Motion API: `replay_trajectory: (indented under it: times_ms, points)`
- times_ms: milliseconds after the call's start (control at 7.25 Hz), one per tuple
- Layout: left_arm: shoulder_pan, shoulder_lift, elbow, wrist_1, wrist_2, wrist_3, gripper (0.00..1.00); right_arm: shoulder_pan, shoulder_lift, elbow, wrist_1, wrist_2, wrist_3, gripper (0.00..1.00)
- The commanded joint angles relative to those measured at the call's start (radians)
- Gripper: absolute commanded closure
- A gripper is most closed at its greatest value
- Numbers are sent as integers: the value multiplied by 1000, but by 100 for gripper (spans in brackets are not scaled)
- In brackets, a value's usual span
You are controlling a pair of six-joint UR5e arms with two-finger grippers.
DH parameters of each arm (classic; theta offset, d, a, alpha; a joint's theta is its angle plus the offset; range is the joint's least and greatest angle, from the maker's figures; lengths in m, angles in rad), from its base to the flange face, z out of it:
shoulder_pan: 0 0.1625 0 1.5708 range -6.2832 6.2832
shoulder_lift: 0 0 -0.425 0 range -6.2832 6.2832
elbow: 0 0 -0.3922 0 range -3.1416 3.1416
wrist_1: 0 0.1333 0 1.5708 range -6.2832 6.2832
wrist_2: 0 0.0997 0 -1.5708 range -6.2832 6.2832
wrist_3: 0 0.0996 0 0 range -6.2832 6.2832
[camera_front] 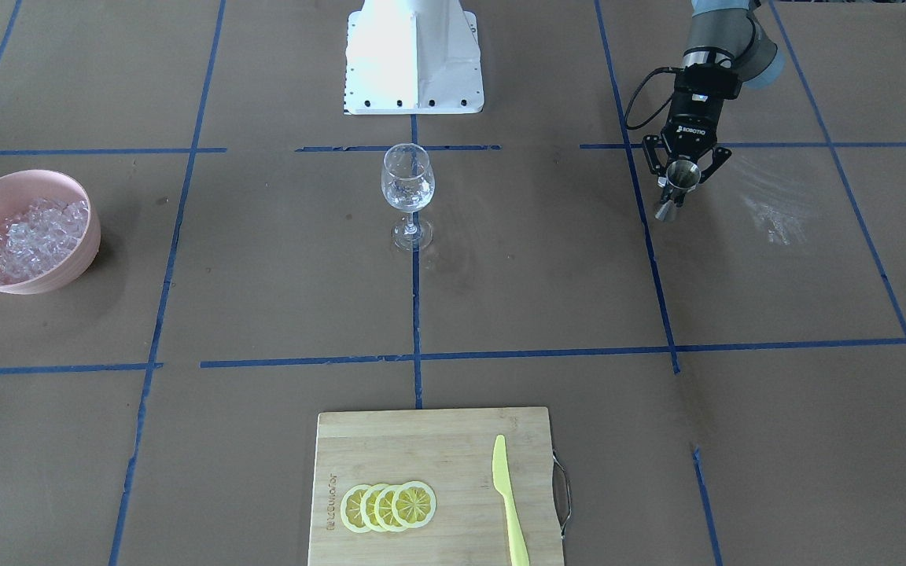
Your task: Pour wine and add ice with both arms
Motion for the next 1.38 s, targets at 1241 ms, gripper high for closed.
replay_trajectory:
  times_ms: [1241]
  points:
    - [2,4,202,-197,88,-233,100,0,-14,25,0,3,3,0]
